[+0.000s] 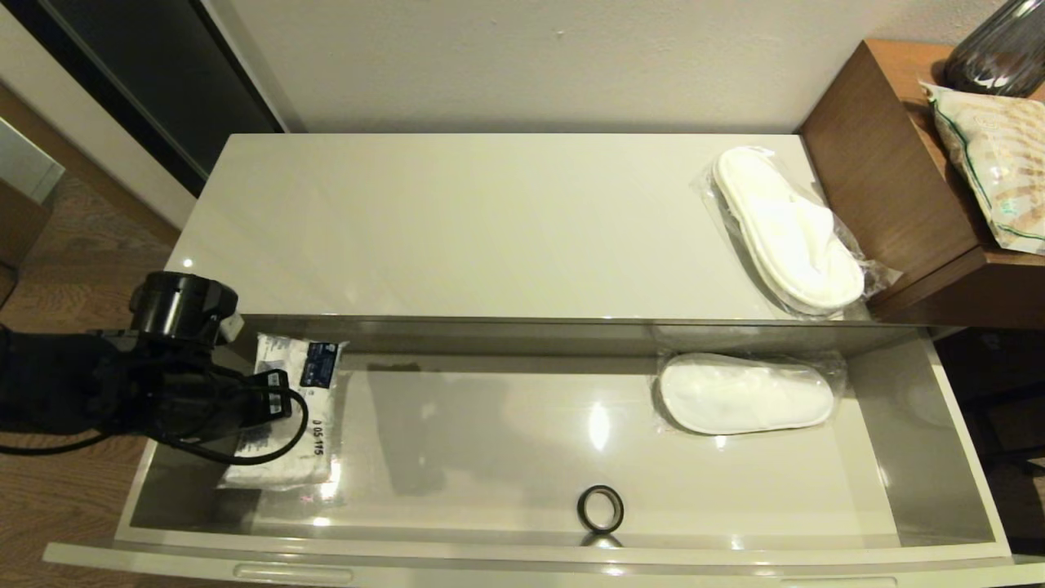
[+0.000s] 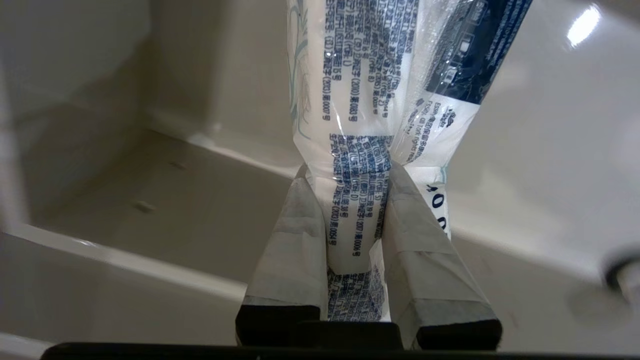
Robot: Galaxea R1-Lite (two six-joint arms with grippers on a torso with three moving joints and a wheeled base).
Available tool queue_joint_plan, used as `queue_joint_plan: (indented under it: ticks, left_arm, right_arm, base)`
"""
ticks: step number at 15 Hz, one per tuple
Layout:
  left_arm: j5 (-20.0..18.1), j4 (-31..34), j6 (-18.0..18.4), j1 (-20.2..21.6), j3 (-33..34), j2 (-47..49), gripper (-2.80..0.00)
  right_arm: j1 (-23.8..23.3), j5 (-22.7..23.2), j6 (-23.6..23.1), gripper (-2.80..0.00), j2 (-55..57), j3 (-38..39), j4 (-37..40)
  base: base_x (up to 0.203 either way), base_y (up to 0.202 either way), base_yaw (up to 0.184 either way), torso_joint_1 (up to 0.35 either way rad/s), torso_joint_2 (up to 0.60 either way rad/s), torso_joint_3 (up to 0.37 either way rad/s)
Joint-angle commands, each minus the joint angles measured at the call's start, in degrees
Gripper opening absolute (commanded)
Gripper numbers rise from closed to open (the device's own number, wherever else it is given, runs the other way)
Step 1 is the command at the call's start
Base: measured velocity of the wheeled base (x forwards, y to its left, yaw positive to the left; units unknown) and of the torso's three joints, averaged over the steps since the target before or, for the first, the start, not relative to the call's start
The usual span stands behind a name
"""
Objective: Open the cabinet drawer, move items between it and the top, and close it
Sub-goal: Put the tissue in the drawer
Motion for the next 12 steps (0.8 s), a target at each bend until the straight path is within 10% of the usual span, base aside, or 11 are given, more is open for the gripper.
queue_joint_plan:
  ticks: [1, 8, 9, 12]
  left_arm:
    - [0.19, -1.28, 0.03, 3.82, -1.78, 4.58, -2.8]
    - [3.06, -9.83, 0.05, 4.86, -2.53, 12.54, -2.8]
    - [3.65, -10.47, 0.22, 4.85, -2.52, 12.86, 0.0]
    - [3.74, -10.5, 0.22, 4.85, -2.41, 13.3, 0.0]
  right_arm:
    - [0.02, -0.01, -0.03, -2.8, 0.07, 0.01, -0.02]
    - [0.02, -0.01, -0.03, -2.8, 0.07, 0.01, -0.02]
    - [0.02, -0.01, -0.03, -2.8, 0.07, 0.01, -0.02]
    - [0.02, -0.01, -0.03, -2.8, 0.07, 0.01, -0.02]
  base:
    - [0.0, 0.0, 0.0, 0.0, 0.0, 0.0]
    - [0.0, 0.0, 0.0, 0.0, 0.0, 0.0]
    - [0.0, 0.0, 0.0, 0.0, 0.0, 0.0]
    - [0.0, 0.0, 0.0, 0.0, 0.0, 0.0]
